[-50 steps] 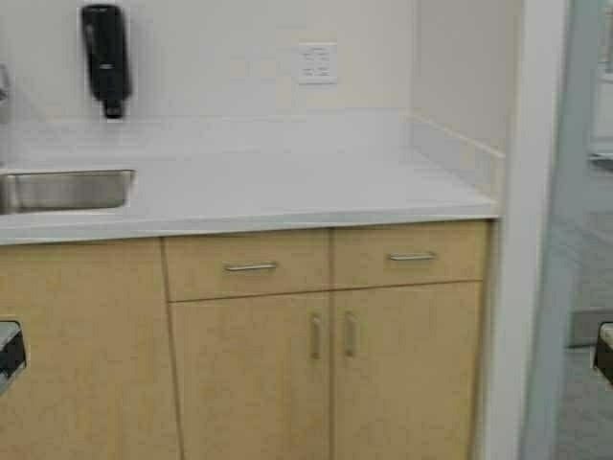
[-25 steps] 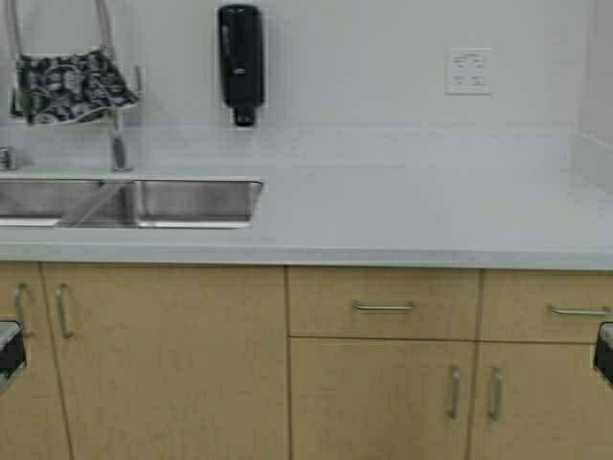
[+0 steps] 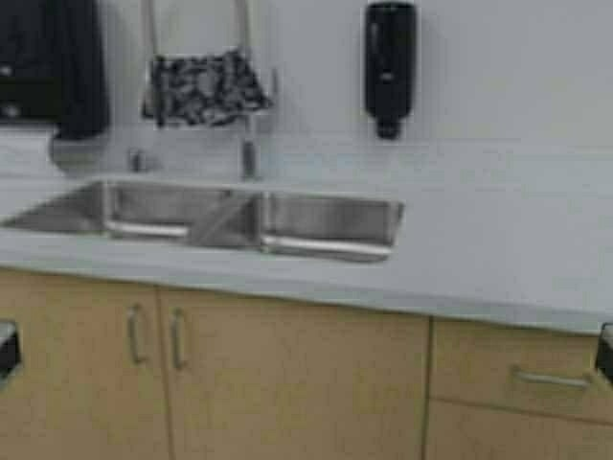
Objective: Get the cloth and wipe up the spill under the wine glass
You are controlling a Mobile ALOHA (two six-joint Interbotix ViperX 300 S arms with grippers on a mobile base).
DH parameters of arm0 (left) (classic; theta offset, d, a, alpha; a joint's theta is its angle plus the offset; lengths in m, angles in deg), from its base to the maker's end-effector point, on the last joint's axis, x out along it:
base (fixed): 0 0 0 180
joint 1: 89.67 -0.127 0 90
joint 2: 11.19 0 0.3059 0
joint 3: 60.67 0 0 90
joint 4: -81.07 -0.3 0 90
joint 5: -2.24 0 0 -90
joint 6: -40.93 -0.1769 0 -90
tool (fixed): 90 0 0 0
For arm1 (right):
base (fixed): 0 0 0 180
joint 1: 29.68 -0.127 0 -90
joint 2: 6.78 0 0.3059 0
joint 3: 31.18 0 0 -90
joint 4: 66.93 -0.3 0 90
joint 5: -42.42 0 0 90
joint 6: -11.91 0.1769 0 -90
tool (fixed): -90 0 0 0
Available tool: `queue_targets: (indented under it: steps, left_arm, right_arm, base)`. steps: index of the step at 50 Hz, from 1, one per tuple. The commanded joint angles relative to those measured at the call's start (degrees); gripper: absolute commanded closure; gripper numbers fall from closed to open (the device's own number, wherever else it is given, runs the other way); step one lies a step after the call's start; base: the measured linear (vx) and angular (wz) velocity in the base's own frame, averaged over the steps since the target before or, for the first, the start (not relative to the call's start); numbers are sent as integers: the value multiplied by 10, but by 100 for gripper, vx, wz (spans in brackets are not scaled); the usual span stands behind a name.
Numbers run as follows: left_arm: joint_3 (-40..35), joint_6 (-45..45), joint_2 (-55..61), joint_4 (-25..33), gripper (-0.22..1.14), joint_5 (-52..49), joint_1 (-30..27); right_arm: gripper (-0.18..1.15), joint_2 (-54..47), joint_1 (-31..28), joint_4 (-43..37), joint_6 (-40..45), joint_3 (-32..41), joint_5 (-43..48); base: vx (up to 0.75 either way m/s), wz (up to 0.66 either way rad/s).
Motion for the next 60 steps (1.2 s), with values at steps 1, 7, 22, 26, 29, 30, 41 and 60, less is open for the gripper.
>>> queue_targets:
  steps: [1,7,22,26,29,30,41,60]
  left_arm:
    - [-11,3,11,-1,89,5,0]
    - [-11,-1,4,-3,89,4,0]
    - [-2,5,-11,-5,89,1,0]
    - [0,5,-19,-6,89,1,0]
    - [4,5,-23,-5,89,-1,0]
    - [5,7,-23,-5,89,-2,0]
    - [9,19,-33,-4,89,-15,5]
    - [17,18,-83,-4,89,-33,14]
  right_arm:
    - [92,-6,-4,3,-1,11,-2]
    - [92,-22,-16,18,-1,21,-3]
    - [92,-55,-52,46,2,41,-2]
    - [92,-54,-52,47,2,45,-2]
    - [92,-54,-52,47,1,46,-3]
    - [92,-55,-52,47,1,46,-3]
    - [92,-58,-69,59,1,55,-10]
    - [92,-193,-177,69,3,137,-59]
  base:
    - [33,33]
    - [32,29]
    - [31,20]
    - [31,15]
    - [31,13]
    - [31,13]
    - [30,13]
    - [26,8]
